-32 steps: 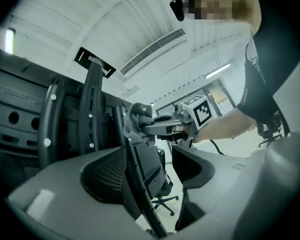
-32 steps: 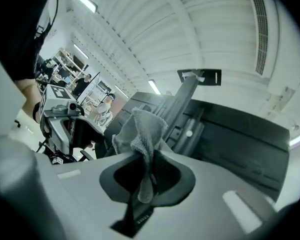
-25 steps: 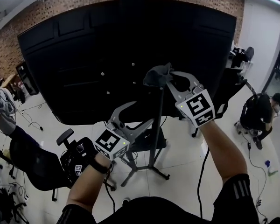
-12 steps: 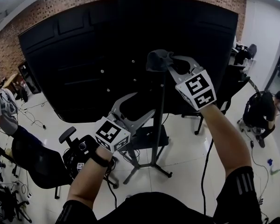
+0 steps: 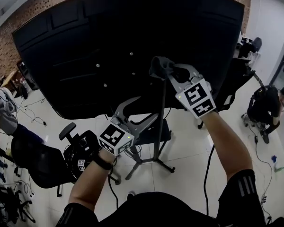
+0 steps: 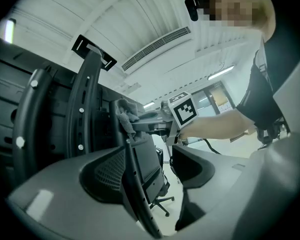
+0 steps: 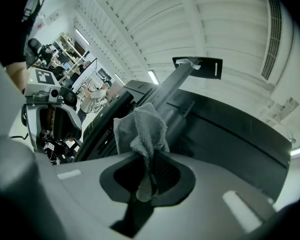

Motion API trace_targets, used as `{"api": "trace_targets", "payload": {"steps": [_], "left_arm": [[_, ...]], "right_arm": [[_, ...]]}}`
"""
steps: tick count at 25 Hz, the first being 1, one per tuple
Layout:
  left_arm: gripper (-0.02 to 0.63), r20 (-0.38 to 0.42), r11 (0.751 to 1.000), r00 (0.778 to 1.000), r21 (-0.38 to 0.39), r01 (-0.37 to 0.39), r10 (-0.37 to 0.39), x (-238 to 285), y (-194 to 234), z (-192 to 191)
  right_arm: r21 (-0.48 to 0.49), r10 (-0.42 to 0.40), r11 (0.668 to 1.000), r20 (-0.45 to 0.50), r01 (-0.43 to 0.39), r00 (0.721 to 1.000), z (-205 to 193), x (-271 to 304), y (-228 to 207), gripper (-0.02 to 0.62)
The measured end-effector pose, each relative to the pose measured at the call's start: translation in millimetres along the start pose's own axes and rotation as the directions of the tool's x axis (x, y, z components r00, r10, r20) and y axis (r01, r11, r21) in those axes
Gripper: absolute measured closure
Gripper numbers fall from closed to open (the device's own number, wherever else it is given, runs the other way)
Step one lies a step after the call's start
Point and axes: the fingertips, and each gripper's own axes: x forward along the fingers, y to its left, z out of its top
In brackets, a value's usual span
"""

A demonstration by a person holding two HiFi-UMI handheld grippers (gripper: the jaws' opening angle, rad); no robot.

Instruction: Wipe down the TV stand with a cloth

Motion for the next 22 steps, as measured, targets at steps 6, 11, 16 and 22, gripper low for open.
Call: {"api": "trace_targets", "payload": {"steps": [6, 11, 16, 22], "left_arm": [[0.295, -0.026, 0.999, 1.0, -0.046, -0.002, 0.001, 1, -5, -27], [0.295, -0.061, 0.997, 0.998, -0.081, -0.001, -0.004, 1, -9, -55], [0.292, -0.099, 0.993, 0.995, -0.122, 0.002, -0.014, -1, -13, -85], [0.289, -0.131, 0.984, 0.991, -0.176, -0.002, -0.021, -4, -14, -124]], "right_arm": [[0.06, 0.026, 0.998, -0.03, -0.025, 0.999, -36, 0, 25, 0.561], [0.097, 0.06, 0.994, -0.066, -0.053, 0.996, -69, 3, 51, 0.561], [0.119, 0.084, 0.99, -0.102, -0.071, 0.991, -98, 7, 76, 0.561], [0.187, 0.135, 0.976, -0.136, -0.108, 0.982, -138, 12, 109, 0.558]]}}
